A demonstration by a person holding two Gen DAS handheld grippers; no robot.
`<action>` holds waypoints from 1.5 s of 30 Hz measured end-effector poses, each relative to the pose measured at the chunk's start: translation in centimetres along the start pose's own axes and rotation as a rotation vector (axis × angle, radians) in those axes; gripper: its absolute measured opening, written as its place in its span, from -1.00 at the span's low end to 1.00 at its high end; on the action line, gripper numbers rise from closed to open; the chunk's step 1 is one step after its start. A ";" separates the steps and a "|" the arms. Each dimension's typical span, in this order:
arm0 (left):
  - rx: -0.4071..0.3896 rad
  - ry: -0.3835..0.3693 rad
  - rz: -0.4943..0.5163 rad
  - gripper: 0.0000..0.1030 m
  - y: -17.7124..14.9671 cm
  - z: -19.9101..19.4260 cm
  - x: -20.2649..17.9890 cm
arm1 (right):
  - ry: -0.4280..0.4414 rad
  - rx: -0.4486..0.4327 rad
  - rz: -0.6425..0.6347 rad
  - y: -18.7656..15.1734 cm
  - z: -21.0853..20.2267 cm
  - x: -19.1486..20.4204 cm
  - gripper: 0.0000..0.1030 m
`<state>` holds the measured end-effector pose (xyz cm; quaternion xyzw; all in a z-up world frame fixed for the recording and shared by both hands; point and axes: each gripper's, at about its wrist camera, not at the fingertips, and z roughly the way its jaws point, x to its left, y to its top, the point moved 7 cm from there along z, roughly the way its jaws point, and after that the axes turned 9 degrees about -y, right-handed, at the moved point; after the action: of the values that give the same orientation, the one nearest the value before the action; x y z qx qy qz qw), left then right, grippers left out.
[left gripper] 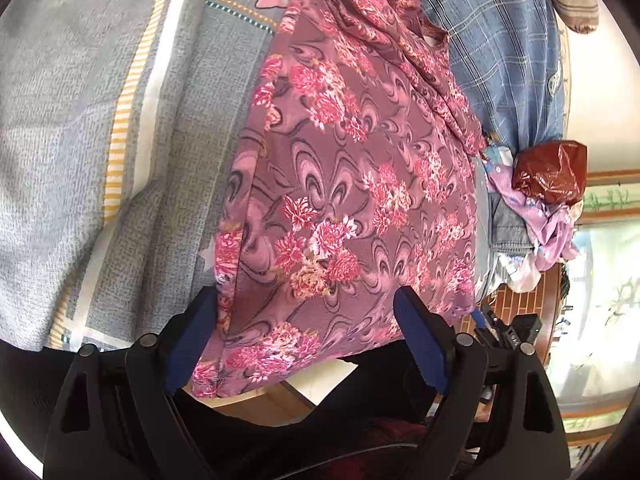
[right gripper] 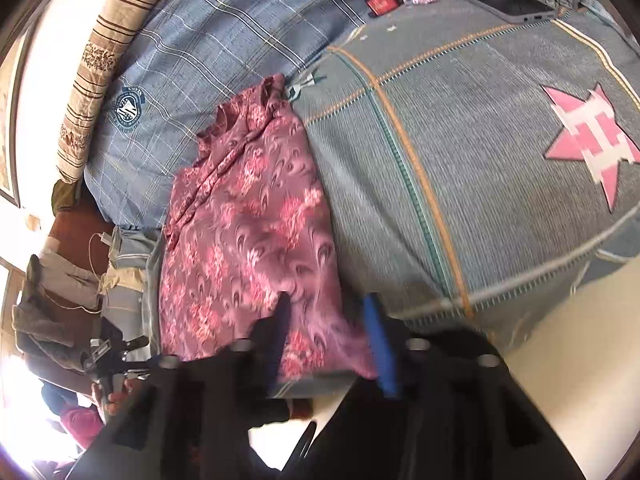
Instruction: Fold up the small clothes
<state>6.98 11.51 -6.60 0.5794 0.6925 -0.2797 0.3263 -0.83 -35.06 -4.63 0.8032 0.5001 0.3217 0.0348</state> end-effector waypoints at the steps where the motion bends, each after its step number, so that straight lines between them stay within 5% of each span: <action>1: -0.003 -0.006 -0.008 0.70 0.0 0.0 0.0 | 0.006 0.001 -0.011 0.0 0.4 0.2 -0.14; 12: 0.040 -0.005 0.023 0.70 -0.8 1.3 -1.3 | 0.027 0.042 -0.072 -0.1 3.4 1.0 -0.14; 19: 0.050 0.051 0.115 0.61 -1.6 2.1 -2.0 | -0.078 0.048 -0.264 -1.2 4.1 2.3 -0.17; 21: 0.044 0.042 0.109 0.33 -1.6 2.0 -1.8 | -0.141 0.026 -0.349 -1.4 4.4 2.9 -0.37; 23: 0.070 0.020 0.078 -0.78 -1.7 2.3 -1.3 | -0.166 0.012 -0.369 -1.2 4.5 2.9 -0.81; 24: 0.087 0.016 0.049 -0.89 -1.9 2.7 -0.7 | -0.147 0.023 -0.343 -0.9 4.6 2.8 -0.85; 40: -0.059 -0.318 0.077 -0.88 0.0 -1.0 -5.6 | 0.303 0.065 0.034 0.6 1.8 4.8 -0.89; 42: -0.045 -0.287 0.070 -0.88 0.3 -0.5 -5.0 | 0.290 0.073 0.037 0.9 2.2 4.9 -0.88; 45: -0.003 -0.225 0.070 -0.88 -0.1 1.0 -4.0 | 0.124 0.079 -0.071 0.6 3.2 4.4 -0.79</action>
<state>7.48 8.25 -4.07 0.5677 0.6314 -0.3303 0.4123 2.72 -30.89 -4.76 0.7642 0.5417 0.3496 -0.0167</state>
